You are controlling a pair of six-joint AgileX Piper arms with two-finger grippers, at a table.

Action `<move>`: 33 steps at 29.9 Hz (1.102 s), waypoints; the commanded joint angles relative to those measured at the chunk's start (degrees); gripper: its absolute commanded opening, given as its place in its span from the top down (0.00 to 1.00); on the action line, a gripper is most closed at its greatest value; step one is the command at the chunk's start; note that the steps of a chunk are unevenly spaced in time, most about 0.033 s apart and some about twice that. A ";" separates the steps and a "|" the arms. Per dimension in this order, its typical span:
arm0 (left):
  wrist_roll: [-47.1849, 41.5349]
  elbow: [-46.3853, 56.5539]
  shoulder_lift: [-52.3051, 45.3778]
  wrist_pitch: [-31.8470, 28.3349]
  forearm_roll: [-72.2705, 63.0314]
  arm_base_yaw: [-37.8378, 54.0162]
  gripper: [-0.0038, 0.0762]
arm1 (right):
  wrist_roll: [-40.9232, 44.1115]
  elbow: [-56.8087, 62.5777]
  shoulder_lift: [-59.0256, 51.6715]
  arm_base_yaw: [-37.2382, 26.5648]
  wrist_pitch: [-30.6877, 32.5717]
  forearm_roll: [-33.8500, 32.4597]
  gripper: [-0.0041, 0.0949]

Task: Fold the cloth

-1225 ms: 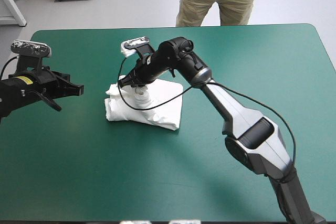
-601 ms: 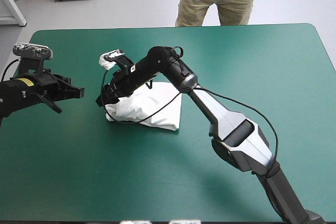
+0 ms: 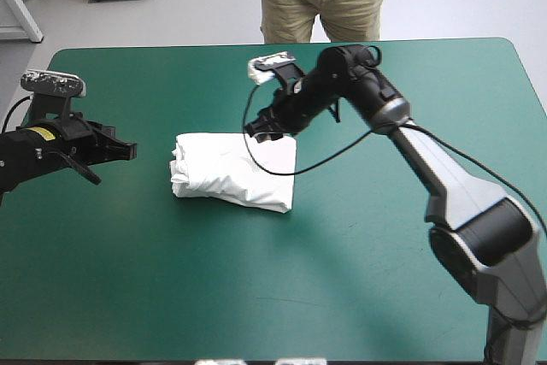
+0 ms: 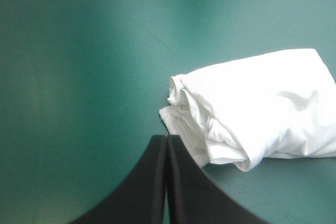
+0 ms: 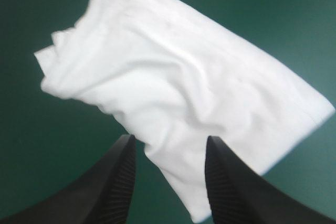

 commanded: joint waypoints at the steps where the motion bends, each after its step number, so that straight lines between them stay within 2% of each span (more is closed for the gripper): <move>1: -0.62 -1.42 -1.21 -2.92 -1.55 0.03 0.96 | -5.76 15.45 -11.82 -4.72 -11.03 8.16 0.55; 4: -0.62 -1.42 -0.98 -3.15 -2.18 0.03 0.96 | -11.47 27.96 -14.73 -7.43 -17.93 15.52 0.53; 8: -0.42 -1.42 -0.87 -3.04 -3.22 0.03 0.96 | -18.25 36.14 -12.87 -8.13 -22.90 22.65 0.40; 10: -0.42 -1.42 -0.87 -3.04 -3.22 0.03 0.96 | -19.58 37.47 -10.98 -8.13 -24.63 24.90 0.36; 14: -0.42 -1.42 -0.87 -3.04 -3.22 0.03 0.96 | -21.43 37.14 -6.76 -8.13 -28.32 28.29 0.36; 19: -0.42 -1.42 -0.87 -2.84 -3.22 0.03 0.96 | -25.05 36.07 -1.37 -8.13 -28.31 33.38 0.36; 22: -0.42 -1.42 -0.87 -2.61 -3.22 0.03 0.96 | -25.74 34.79 1.18 -8.13 -25.79 34.77 0.42; 24: -0.42 -1.42 -0.87 -2.61 -3.22 0.03 0.96 | -26.32 33.93 1.93 -8.13 -23.93 35.11 0.53; 28: -0.42 -1.42 -0.87 -2.61 -3.22 0.03 0.96 | -28.11 33.21 1.17 -8.38 -22.93 34.86 0.97; 31: -0.42 -1.42 -0.87 -2.61 -3.22 0.03 0.96 | -26.50 33.21 -1.35 -9.51 -23.38 31.21 0.96; 33: -0.42 -1.42 -0.87 -2.26 -3.22 0.03 0.96 | -23.17 33.32 -3.97 -10.98 -22.60 25.19 0.96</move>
